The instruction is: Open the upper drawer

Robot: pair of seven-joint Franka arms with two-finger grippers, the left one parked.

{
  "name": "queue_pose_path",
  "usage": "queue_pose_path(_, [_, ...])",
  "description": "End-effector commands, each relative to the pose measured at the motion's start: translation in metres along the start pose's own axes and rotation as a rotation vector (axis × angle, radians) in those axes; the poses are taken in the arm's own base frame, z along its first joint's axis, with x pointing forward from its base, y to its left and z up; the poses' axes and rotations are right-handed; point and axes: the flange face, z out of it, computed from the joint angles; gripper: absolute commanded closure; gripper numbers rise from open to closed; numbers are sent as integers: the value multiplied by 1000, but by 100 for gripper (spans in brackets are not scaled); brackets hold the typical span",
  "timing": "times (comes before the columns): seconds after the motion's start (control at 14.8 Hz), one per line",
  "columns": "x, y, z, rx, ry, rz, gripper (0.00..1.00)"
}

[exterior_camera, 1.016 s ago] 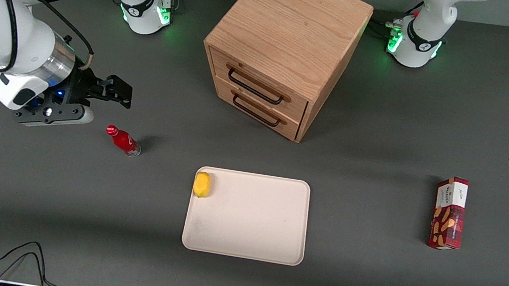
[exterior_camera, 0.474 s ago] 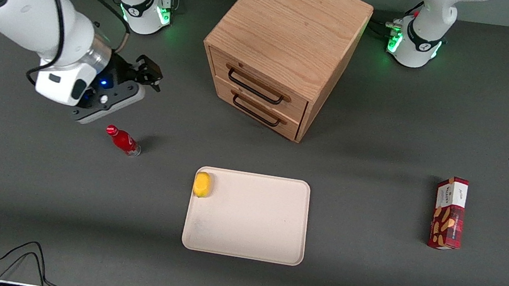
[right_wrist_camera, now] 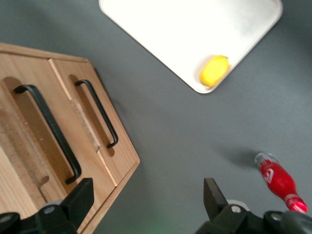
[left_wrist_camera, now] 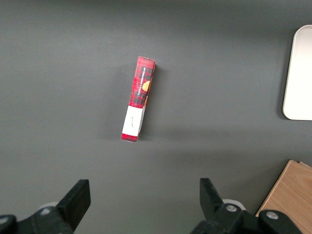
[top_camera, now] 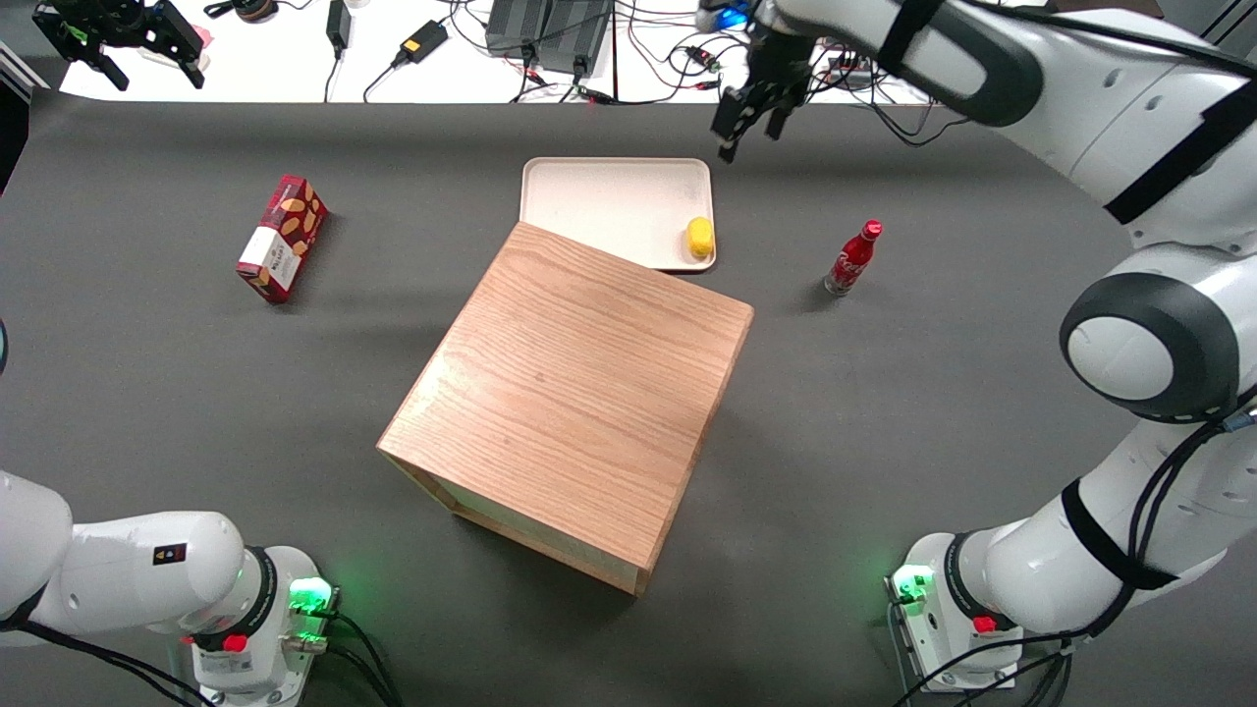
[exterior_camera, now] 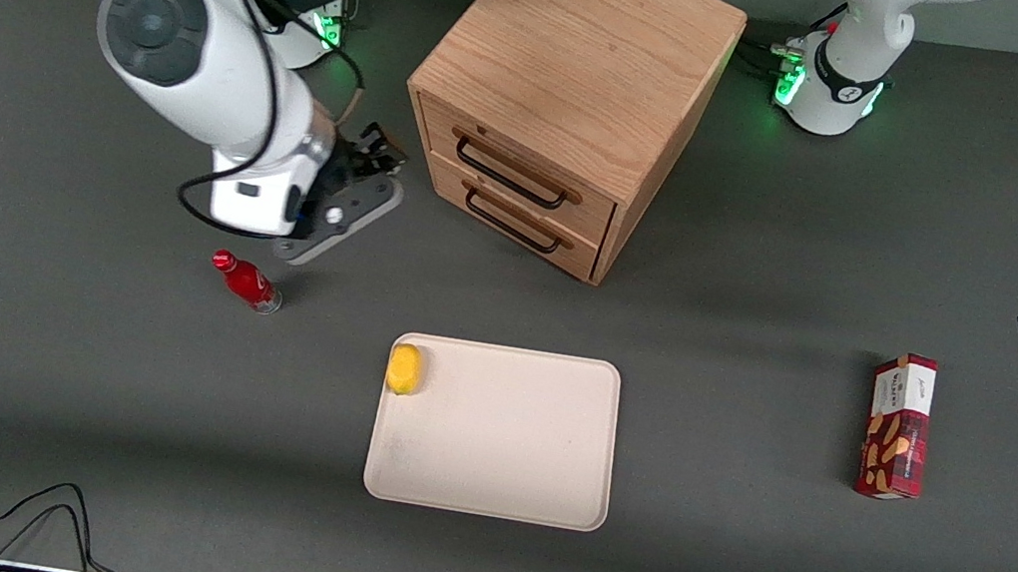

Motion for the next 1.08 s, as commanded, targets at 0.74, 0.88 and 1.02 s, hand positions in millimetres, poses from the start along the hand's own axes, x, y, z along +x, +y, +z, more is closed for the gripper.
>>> queue_pose_path(0.74, [23,-89,98,52,-57,-358,0])
queue_pose_path(0.88, [21,-92,104,52,-66,-363,0])
queue_pose_path(1.02, [18,-104,116,52,-64,-380,0])
